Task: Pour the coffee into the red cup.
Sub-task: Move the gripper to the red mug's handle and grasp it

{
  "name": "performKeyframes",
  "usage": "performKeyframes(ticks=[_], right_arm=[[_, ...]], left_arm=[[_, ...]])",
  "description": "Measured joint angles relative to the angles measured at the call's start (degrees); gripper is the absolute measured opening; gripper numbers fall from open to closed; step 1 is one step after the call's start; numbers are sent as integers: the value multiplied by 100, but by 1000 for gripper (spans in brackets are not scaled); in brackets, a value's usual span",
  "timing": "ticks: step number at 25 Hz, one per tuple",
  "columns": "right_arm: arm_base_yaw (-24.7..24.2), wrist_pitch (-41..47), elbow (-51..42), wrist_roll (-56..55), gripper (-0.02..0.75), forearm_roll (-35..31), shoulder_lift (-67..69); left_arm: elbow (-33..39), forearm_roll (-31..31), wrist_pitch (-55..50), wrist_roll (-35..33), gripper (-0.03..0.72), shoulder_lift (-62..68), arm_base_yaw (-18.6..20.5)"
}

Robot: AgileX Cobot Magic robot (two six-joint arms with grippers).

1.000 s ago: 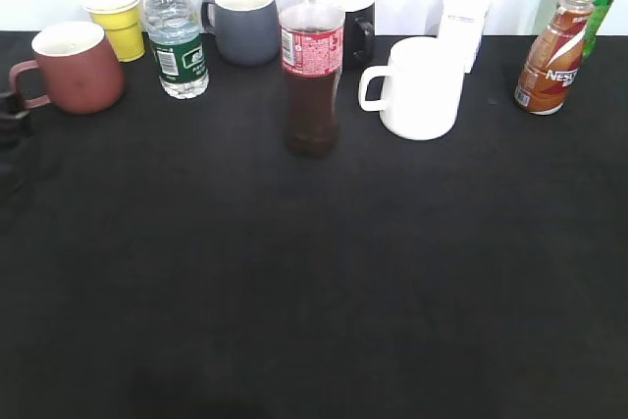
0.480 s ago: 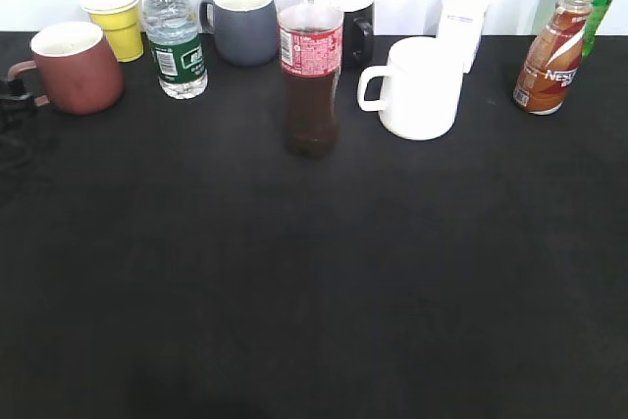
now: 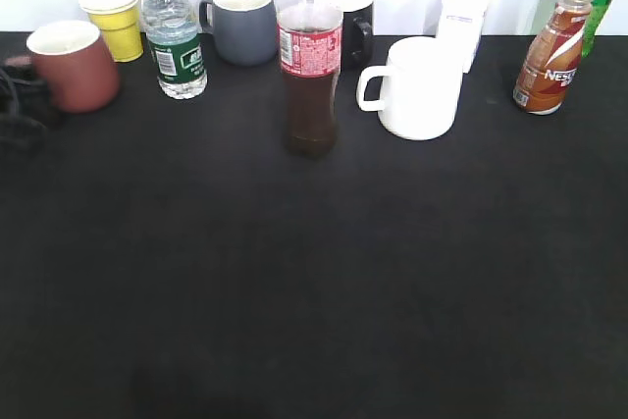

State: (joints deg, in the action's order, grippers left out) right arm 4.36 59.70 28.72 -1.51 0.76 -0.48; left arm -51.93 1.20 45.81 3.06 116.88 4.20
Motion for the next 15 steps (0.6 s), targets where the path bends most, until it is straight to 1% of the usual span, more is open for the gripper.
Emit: performKeyframes(ticks=[2,4,7,10,12,13,15], right_arm=[[0,0,0,0,577,0,0],[0,0,0,0,577,0,0],[0,0,0,0,577,0,0],[0,0,0,0,577,0,0],[0,0,0,0,577,0,0],[0,0,0,0,577,0,0],[0,0,0,0,577,0,0]], left_arm=[[-142,-61,-123,0,270,0,116],[-173,-518,-116,0,246,23,147],[-221,-655,-120,0,244,65,178],[-289,-845,-246,28,251,66,347],[-438,-1340,-353,416,297,134,505],[-521,-1499,-395,564,305,182,524],[-648,-1685,-408,611,306,251,544]])
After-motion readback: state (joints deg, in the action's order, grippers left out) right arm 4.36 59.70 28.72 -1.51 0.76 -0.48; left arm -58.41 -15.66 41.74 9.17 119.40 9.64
